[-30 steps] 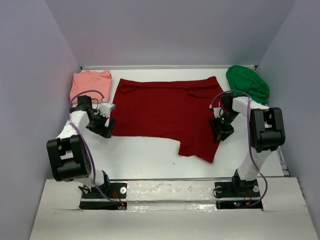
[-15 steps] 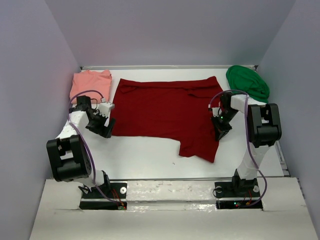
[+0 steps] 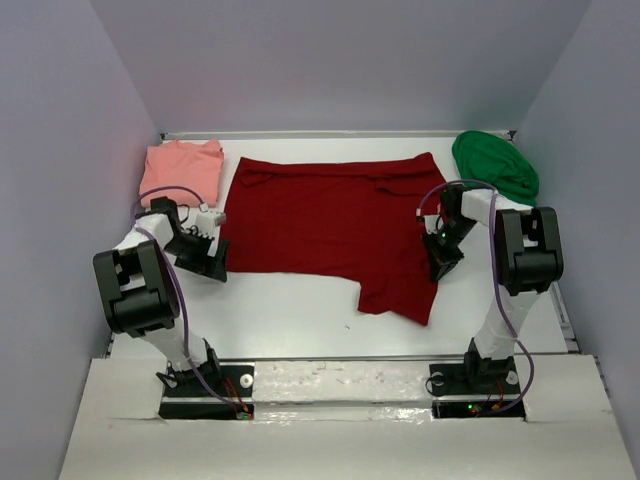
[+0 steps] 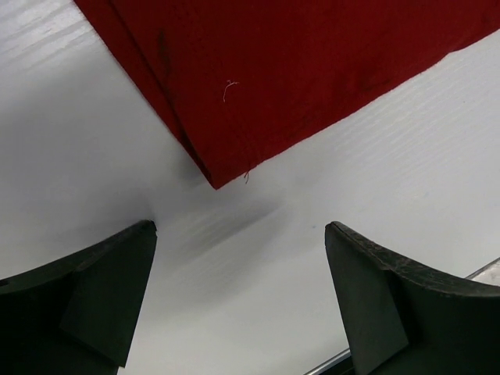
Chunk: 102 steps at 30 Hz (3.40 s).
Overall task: Fold and stack the t-shirts
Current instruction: Flatten out the tshirt
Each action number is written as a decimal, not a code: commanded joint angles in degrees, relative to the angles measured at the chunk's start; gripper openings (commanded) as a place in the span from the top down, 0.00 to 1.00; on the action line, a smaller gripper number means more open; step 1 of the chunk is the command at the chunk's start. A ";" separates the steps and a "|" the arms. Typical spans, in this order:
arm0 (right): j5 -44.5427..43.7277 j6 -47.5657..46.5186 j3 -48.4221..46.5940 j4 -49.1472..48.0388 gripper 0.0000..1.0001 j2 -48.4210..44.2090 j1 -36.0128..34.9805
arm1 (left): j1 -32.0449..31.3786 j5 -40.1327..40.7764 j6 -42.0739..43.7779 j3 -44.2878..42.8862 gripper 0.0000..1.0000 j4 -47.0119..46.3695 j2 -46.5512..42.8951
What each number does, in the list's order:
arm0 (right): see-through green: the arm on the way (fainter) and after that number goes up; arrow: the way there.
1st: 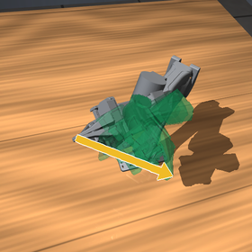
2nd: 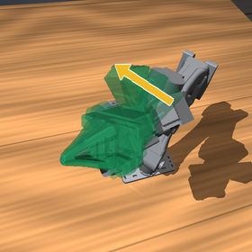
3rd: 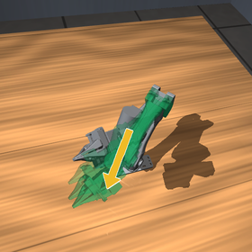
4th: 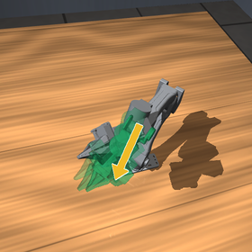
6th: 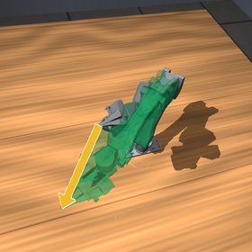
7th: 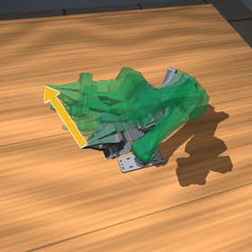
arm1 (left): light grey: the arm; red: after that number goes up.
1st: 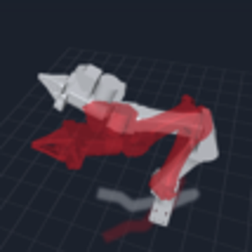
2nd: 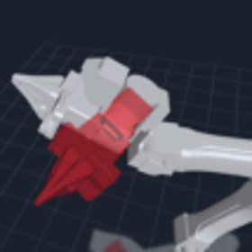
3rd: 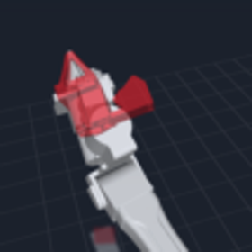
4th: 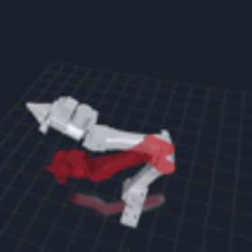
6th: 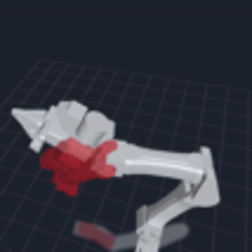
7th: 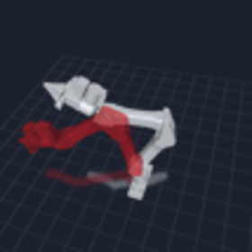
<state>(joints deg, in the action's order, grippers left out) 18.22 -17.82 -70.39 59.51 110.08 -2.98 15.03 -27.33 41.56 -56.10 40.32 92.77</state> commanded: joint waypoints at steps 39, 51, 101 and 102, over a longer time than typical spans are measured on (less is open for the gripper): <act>-2.40 -1.25 0.61 -2.11 1.00 -1.10 0.35 | 0.35 -4.84 0.36 -2.44 0.66 -2.51 6.11; -3.18 -1.25 0.25 -1.59 1.00 -1.18 0.35 | 0.00 -3.52 -1.66 -1.56 1.00 -5.33 3.91; -5.82 -0.99 -72.99 -2.22 1.00 8.37 0.35 | -4.83 -4.32 -31.27 -37.56 1.00 -31.35 -7.18; -6.09 -0.98 -78.62 -0.98 1.00 10.92 0.35 | -5.96 -4.05 -31.54 -39.68 1.00 -30.92 -4.82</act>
<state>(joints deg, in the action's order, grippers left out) 14.24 -19.70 -131.70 59.18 119.39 -2.98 11.31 -34.70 13.52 -85.76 15.07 88.14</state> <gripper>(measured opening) 0.033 0.011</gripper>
